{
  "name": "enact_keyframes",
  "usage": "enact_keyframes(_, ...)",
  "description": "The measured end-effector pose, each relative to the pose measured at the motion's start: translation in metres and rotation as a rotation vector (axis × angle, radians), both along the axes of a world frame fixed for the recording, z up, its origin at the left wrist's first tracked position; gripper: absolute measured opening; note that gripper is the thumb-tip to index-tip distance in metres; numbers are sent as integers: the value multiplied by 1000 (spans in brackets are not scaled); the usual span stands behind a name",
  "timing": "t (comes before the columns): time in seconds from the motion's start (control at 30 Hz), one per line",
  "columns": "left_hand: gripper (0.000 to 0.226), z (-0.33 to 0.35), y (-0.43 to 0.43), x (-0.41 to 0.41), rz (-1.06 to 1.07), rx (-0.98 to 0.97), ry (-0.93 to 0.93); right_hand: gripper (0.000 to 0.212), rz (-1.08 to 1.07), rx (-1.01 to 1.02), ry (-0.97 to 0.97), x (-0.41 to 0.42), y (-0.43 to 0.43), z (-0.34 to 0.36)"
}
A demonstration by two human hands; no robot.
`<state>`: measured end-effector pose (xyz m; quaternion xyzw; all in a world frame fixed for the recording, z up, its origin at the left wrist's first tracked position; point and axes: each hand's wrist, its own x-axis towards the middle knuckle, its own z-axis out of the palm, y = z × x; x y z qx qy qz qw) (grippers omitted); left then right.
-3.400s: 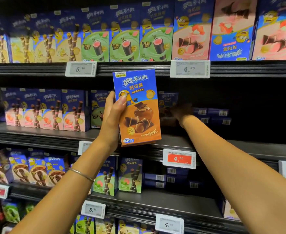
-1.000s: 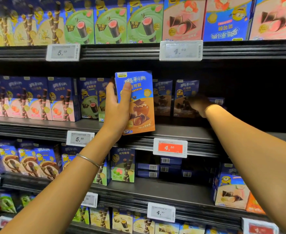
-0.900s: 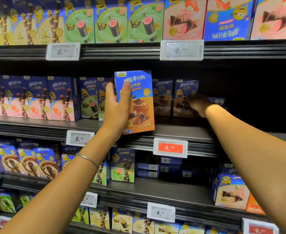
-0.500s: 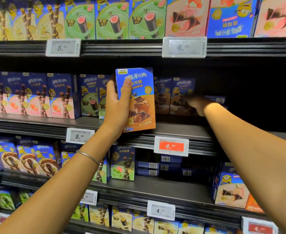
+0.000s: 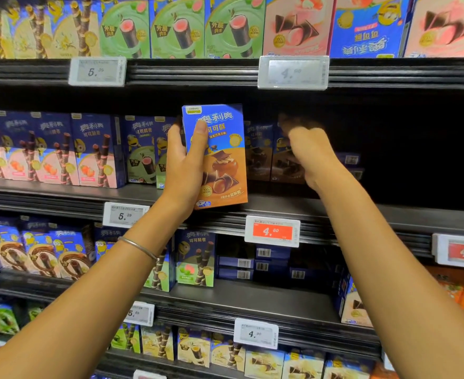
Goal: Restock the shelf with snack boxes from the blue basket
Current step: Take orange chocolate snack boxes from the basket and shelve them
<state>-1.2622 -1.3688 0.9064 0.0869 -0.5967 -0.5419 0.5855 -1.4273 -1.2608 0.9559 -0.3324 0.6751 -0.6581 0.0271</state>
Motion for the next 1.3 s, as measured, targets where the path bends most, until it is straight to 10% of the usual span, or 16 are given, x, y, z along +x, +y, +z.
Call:
enact_keyframes(0.4,15,3,7,5,-55,5,20,49,319,80,257,70,14,-24)
enact_keyframes(0.6,67,3,7,7,-161,48,-33,39,348,48,196,69,20,-24)
enact_keyframes(0.83,35,-2,-4,-5,37,29,-21,57,314,49,100,52,32,-21)
enact_keyframes(1.3,15,10,4,-26,79,105,-32,16,-11,-17,-138,-65,63,-8)
